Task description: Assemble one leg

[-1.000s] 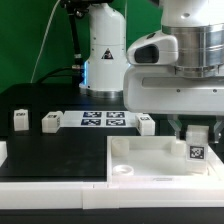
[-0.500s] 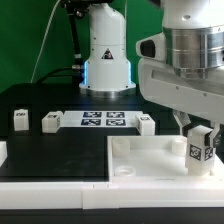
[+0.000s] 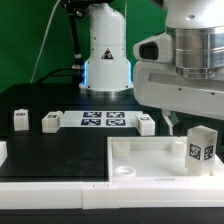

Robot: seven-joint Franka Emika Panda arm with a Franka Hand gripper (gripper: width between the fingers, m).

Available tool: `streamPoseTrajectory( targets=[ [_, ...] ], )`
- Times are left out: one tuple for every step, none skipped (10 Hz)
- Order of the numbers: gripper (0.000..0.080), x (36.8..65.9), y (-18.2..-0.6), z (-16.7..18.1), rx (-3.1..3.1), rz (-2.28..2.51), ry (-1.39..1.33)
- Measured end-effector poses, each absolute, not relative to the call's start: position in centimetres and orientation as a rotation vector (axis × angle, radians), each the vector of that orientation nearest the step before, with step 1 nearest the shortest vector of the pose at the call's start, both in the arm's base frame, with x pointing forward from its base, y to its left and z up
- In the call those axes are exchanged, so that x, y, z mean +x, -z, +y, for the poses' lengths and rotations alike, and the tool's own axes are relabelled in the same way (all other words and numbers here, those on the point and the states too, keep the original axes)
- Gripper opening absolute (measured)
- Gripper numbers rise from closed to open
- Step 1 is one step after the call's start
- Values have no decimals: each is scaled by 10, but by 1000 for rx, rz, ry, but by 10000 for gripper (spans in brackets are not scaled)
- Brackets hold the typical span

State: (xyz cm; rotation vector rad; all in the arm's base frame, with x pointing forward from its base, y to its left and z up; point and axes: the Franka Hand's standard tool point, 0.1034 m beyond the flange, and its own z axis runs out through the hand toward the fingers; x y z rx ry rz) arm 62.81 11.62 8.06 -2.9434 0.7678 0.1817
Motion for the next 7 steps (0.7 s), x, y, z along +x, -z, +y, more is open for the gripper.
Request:
streamPoseTrajectory(
  targets=[
    [647,628,-80,116,-2979,618,-172],
    [647,629,-80,114,-3015,383,-157],
    [649,629,-81,114,-3033,204,-142],
    [649,629,-81,113,-3040,71,-135],
    [649,630,-81,113,-3039,-158,-121],
    [649,630,-81,115,-3029,-337,-107],
    [649,630,-81,114,-3012,-493,-101]
  ],
)
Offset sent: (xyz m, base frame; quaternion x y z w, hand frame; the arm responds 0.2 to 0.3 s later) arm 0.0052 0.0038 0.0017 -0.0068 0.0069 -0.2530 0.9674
